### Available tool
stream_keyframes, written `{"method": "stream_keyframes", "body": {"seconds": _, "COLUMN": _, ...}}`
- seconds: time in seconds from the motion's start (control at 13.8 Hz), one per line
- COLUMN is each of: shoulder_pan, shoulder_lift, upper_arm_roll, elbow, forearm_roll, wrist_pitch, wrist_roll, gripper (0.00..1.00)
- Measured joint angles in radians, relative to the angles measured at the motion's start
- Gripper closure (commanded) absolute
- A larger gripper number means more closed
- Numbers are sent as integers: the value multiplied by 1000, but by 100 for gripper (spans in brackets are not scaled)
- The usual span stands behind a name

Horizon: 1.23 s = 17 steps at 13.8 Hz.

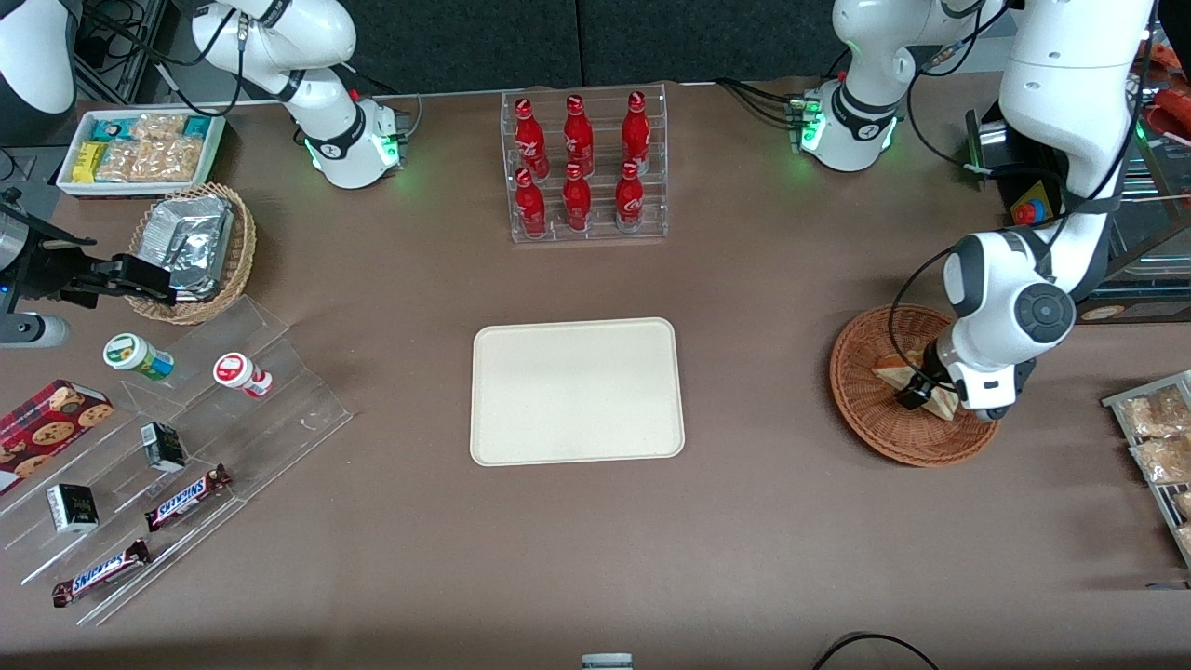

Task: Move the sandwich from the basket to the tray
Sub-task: 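Close the left gripper on the sandwich and lift it from the basket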

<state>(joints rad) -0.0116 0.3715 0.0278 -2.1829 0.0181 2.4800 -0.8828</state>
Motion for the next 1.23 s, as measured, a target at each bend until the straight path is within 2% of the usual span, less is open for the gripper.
{"method": "stream_keyframes", "body": {"seconds": 0.07, "shoulder_pan": -2, "shoulder_lift": -1, "upper_arm_roll": 0, "elbow": 2, "forearm_roll": 0, "wrist_pitch": 0, "wrist_roll": -1, "gripper": 90}}
{"method": "stream_keyframes", "body": {"seconds": 0.22, "shoulder_pan": -2, "shoulder_lift": -4, "upper_arm_roll": 2, "elbow": 6, "forearm_roll": 0, "wrist_pitch": -1, "wrist_roll": -1, "gripper": 100}}
{"method": "stream_keyframes", "body": {"seconds": 0.44, "shoulder_pan": -3, "shoulder_lift": -28, "upper_arm_roll": 1, "elbow": 29, "forearm_roll": 0, "wrist_pitch": -66, "wrist_roll": 1, "gripper": 100}}
{"method": "stream_keyframes", "body": {"seconds": 0.65, "shoulder_pan": -35, "shoulder_lift": -81, "upper_arm_roll": -5, "elbow": 143, "forearm_roll": 0, "wrist_pitch": -305, "wrist_roll": 5, "gripper": 99}}
{"method": "stream_keyframes", "body": {"seconds": 0.94, "shoulder_pan": -170, "shoulder_lift": -112, "upper_arm_roll": -11, "elbow": 353, "forearm_roll": 0, "wrist_pitch": -594, "wrist_roll": -5, "gripper": 99}}
{"method": "stream_keyframes", "body": {"seconds": 1.23, "shoulder_pan": -331, "shoulder_lift": -109, "upper_arm_roll": -16, "elbow": 445, "forearm_roll": -3, "wrist_pitch": -685, "wrist_roll": -41, "gripper": 99}}
